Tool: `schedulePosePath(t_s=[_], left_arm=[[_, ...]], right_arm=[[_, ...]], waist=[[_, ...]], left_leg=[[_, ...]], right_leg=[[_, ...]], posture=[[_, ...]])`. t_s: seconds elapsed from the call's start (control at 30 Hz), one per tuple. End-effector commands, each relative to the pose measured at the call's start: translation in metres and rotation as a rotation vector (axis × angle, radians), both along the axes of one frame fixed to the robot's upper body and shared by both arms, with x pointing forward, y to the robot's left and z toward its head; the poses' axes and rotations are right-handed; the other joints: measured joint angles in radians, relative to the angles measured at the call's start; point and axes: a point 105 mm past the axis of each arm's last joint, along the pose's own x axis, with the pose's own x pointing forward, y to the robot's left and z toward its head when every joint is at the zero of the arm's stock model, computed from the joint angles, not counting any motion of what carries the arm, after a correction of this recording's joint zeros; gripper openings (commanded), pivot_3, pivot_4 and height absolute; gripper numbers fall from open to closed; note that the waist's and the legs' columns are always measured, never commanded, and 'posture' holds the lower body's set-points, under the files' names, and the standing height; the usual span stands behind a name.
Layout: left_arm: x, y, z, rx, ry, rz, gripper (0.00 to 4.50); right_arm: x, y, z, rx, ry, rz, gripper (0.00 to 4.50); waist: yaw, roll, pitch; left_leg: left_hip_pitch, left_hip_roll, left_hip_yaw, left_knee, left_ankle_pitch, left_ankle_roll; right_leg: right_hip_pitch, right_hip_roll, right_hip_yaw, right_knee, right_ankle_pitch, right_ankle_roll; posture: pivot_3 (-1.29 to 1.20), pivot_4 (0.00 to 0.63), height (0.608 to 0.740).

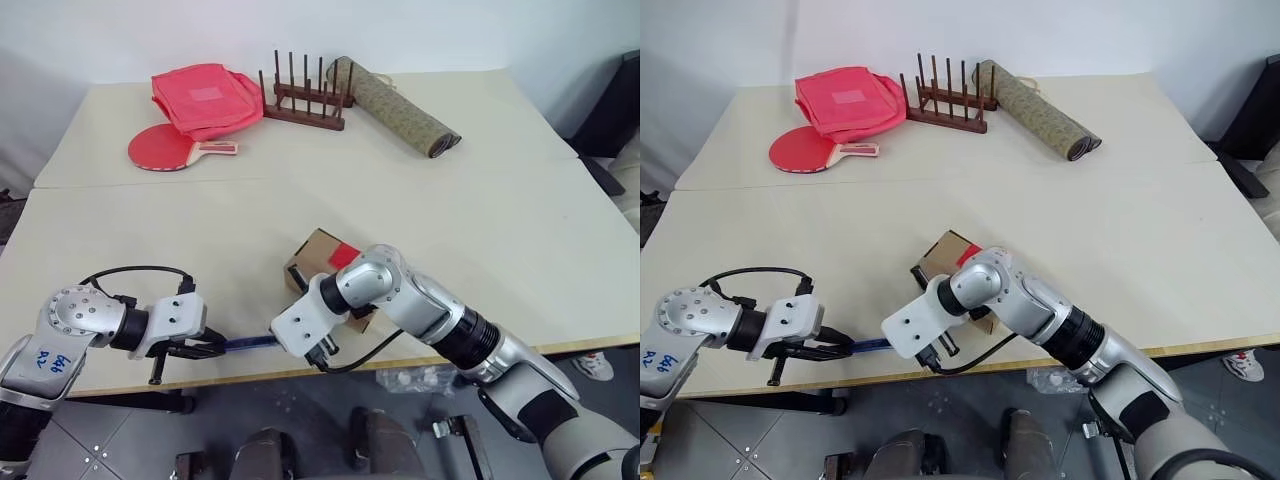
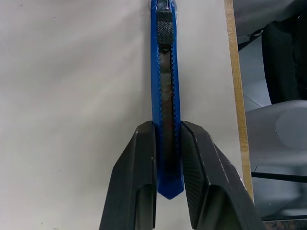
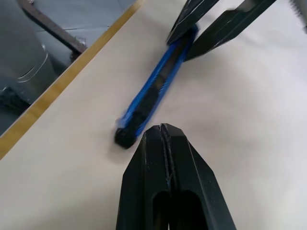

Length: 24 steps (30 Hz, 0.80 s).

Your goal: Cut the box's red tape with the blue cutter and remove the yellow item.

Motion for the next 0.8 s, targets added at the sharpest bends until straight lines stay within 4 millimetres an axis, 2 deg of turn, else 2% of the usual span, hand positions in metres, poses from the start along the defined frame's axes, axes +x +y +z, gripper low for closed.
schedulePosePath(t_s=[0.03, 0.43, 0.8], left_arm=[[0.000, -0.002, 0.002, 0.004, -0.014, -0.020, 0.40], [0.005, -0.003, 0.004, 0.000, -0.032, -0.012, 0.40], [0.004, -0.006, 0.008, -0.005, -0.034, -0.016, 0.40]], right_arm=[[-0.004, 0.001, 0.003, 0.012, -0.011, 0.024, 0.03], [-0.008, 0.006, -0.019, -0.014, 0.039, 0.030, 0.03], [-0.004, 0.026, -0.027, 0.002, 0.026, 0.041, 0.03]], waist=[[0.000, 0.000, 0.000], [0.000, 0.000, 0.000], [0.000, 0.000, 0.000]], left_leg=[[0.000, 0.000, 0.000, 0.000, 0.000, 0.000], [0.000, 0.000, 0.000, 0.000, 0.000, 0.000], [0.001, 0.000, 0.000, 0.000, 0.000, -0.001]], right_leg=[[0.000, 0.000, 0.000, 0.000, 0.000, 0.000], [0.000, 0.000, 0.000, 0.000, 0.000, 0.000], [0.000, 0.000, 0.000, 0.001, 0.000, 0.000]], posture=[[0.00, 0.150, 0.740], [0.00, 0.150, 0.740], [0.00, 0.150, 0.740]])
